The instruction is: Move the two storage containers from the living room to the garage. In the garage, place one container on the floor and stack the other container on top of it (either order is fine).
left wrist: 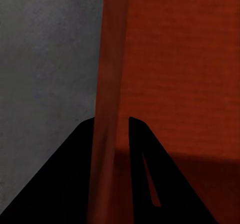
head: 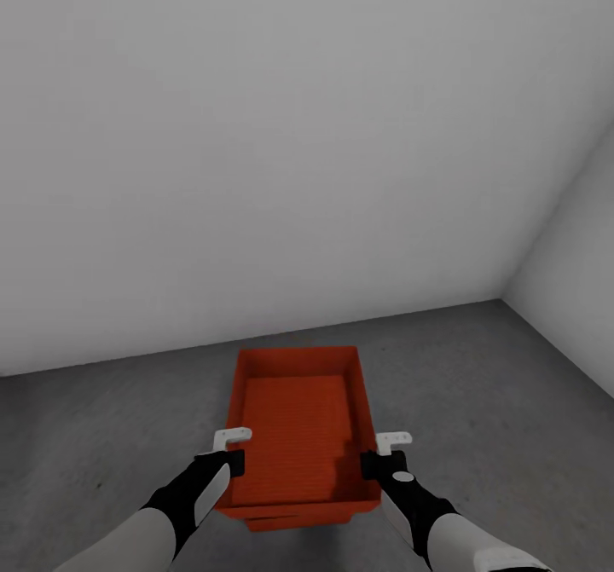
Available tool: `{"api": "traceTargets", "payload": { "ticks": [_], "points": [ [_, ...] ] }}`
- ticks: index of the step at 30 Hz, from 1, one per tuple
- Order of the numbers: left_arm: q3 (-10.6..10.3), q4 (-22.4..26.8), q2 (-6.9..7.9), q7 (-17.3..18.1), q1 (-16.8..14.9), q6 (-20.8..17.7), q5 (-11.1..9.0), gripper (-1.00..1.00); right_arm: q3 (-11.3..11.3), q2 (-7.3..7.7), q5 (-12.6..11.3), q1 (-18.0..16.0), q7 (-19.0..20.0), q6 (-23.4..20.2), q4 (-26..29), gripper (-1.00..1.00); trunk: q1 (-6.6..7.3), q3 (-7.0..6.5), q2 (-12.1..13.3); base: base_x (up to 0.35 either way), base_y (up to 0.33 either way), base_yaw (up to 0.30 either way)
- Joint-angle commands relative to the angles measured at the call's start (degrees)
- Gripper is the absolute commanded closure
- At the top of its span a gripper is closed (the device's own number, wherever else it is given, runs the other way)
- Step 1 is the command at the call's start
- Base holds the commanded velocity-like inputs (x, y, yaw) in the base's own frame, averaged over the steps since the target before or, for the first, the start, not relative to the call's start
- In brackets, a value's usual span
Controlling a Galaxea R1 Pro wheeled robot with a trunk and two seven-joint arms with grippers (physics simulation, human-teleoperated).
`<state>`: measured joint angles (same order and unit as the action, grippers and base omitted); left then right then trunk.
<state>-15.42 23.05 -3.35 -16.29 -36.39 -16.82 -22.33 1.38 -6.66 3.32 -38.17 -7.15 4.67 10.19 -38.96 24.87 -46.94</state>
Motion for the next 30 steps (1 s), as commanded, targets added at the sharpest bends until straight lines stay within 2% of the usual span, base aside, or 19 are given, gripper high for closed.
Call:
{"api": "traceTargets", "payload": {
  "ticks": [1,21,30],
  "points": [
    [1.97,0.24,0.10,-1.64,-0.08,3.02,1.59,1.00,-0.33,1.21,0.19,0.02,-2.08,0.20,-0.20,1.00,-0.01,0.06,-0.05,0.000,0.000,0.003],
    [1.93,0.24,0.06,-1.55,-0.08,3.02,1.68,1.00,-0.33,1.21,0.29,0.02,-2.08,0.52,-0.19,1.00,-0.01,0.06,-0.05,0.000,0.000,0.031],
    [1.89,0.24,0.07,-1.56,-0.08,3.02,1.71,1.00,-0.33,1.27,0.31,0.02,-2.08,0.52,-0.17,1.00,-0.01,0.06,-0.05,0.000,0.000,0.187]
  ]
}}
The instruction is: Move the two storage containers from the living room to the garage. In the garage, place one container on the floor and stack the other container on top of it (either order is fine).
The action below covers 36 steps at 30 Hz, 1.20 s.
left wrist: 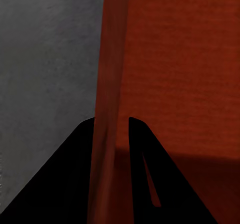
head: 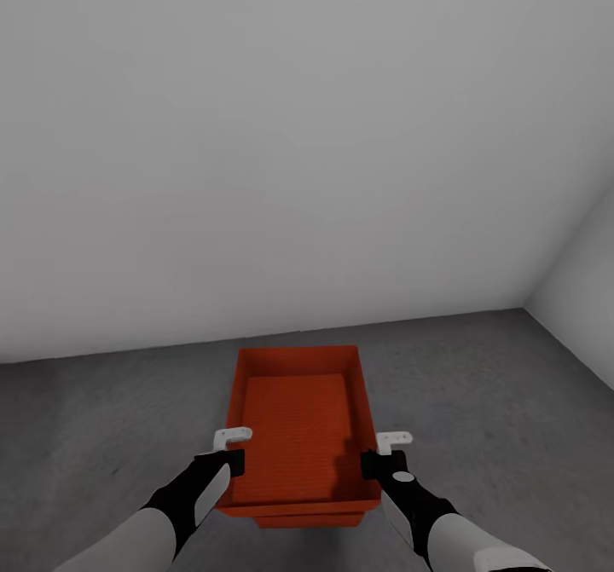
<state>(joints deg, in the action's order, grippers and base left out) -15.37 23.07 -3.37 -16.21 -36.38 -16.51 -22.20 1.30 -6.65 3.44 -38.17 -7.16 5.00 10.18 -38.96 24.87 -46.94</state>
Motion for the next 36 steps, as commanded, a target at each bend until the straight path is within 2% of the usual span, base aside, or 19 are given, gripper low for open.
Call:
{"api": "traceTargets", "payload": {
  "ticks": [1,14,24,36],
  "points": [
    [1.84,0.22,0.08,-1.64,-0.09,2.71,1.57,1.00,-0.25,1.27,0.18,0.02,-2.09,0.22,-0.17,1.00,-0.01,0.06,-0.05,0.000,0.000,0.085],
    [1.84,0.22,0.03,-1.64,-0.09,2.79,1.63,1.00,-0.25,1.28,0.16,0.02,-2.25,0.27,-0.18,1.00,-0.01,0.06,-0.05,0.000,0.000,0.010],
    [1.80,0.22,-0.02,-1.71,-0.09,2.79,1.63,1.00,-0.25,1.20,0.16,0.01,-2.39,0.24,-0.21,1.00,-0.01,0.06,-0.05,0.000,0.000,-0.204],
    [1.75,0.22,-0.32,-1.72,-0.09,2.72,1.59,1.00,-0.25,1.20,0.16,0.02,-2.41,0.25,-0.22,1.00,-0.01,0.06,-0.05,0.000,0.000,-0.019]
  ]
}}
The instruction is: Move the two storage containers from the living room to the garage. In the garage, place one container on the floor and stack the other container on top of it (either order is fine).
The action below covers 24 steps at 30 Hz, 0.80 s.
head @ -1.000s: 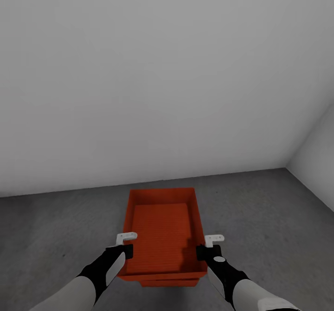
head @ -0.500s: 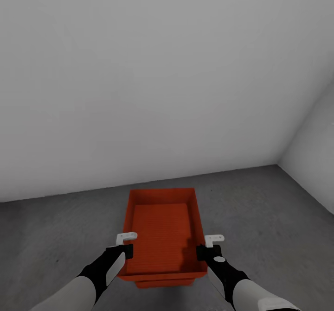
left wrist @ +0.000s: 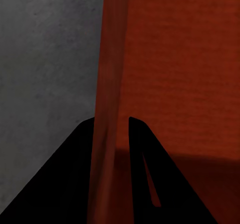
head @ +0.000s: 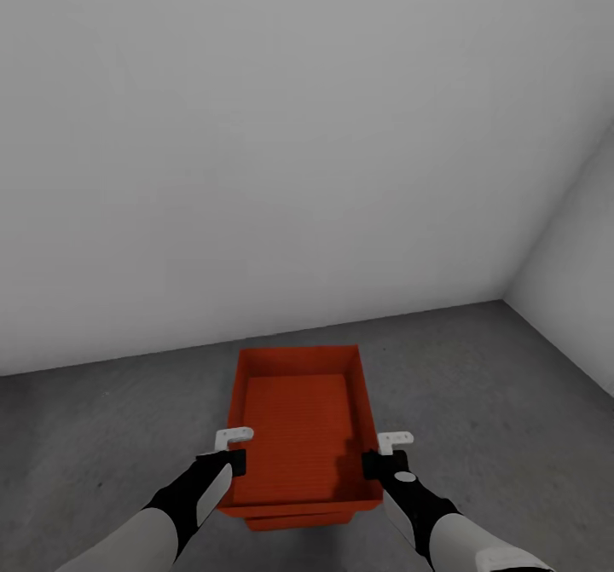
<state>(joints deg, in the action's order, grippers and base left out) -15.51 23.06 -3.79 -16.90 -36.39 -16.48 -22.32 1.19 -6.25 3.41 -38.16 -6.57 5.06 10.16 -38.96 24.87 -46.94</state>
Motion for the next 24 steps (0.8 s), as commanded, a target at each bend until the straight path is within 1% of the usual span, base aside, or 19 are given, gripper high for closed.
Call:
{"api": "traceTargets", "payload": {
  "ticks": [1,13,24],
  "points": [
    [1.90,0.23,0.10,-1.03,-0.08,2.68,1.69,1.00,-0.14,0.80,0.20,0.02,-3.00,0.20,-0.17,1.00,-0.01,0.06,-0.05,0.000,0.000,0.000],
    [1.92,0.25,0.11,-1.03,-0.08,2.68,1.45,1.00,-0.14,0.80,0.20,0.00,-3.00,0.21,-0.17,1.00,-0.01,0.06,-0.05,0.000,0.000,0.000],
    [1.90,0.24,0.10,-1.03,-0.08,2.60,1.49,1.00,-0.14,0.80,0.12,0.00,-2.91,0.17,-0.21,1.00,-2.42,2.04,-4.46,0.000,0.000,0.001]
  ]
}}
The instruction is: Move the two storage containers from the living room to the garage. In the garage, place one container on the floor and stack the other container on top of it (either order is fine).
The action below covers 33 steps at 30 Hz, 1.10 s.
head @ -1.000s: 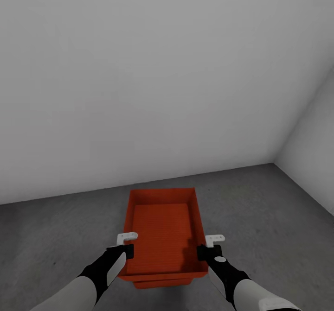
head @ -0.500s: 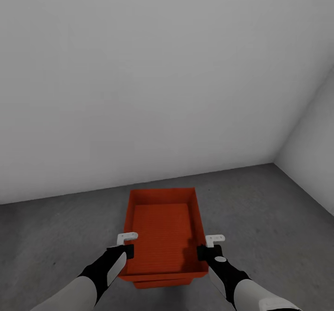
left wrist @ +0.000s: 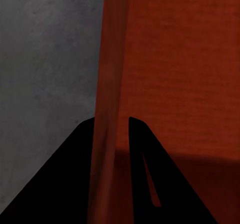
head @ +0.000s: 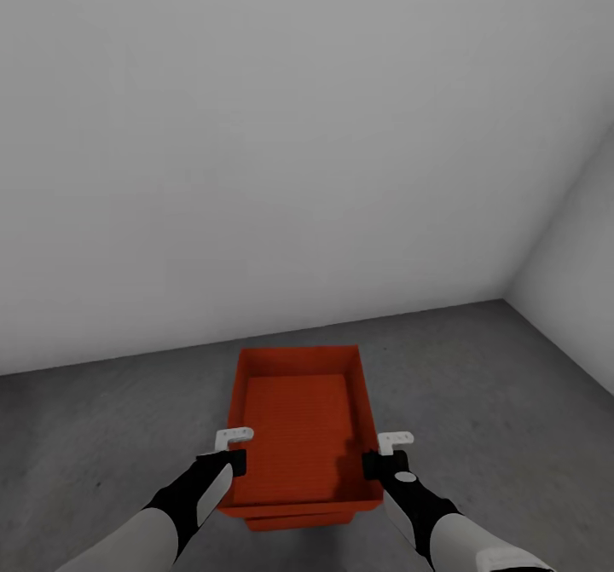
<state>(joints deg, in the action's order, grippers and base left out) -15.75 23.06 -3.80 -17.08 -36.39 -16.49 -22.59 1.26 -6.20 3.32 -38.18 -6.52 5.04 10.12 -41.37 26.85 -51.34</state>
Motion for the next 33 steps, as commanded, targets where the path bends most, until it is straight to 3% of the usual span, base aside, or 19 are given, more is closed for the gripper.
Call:
{"api": "traceTargets", "payload": {
  "ticks": [1,10,33],
  "points": [
    [2.13,0.23,0.13,-0.85,-0.08,2.60,1.76,1.00,-0.20,0.75,0.20,0.02,-2.94,0.19,-0.18,1.00,-0.23,0.24,-0.46,0.000,0.000,0.048],
    [2.13,0.23,0.12,-0.83,-0.08,2.60,1.82,1.00,-0.20,0.83,0.28,0.03,-2.93,0.22,-0.19,1.00,-2.21,1.86,-4.07,0.000,0.000,0.125],
    [2.12,0.23,0.12,-0.80,-0.08,2.61,1.62,1.00,-0.20,0.84,0.28,0.03,-2.98,0.27,-0.19,1.00,-7.26,5.99,-13.30,0.000,0.000,0.004]
  ]
}}
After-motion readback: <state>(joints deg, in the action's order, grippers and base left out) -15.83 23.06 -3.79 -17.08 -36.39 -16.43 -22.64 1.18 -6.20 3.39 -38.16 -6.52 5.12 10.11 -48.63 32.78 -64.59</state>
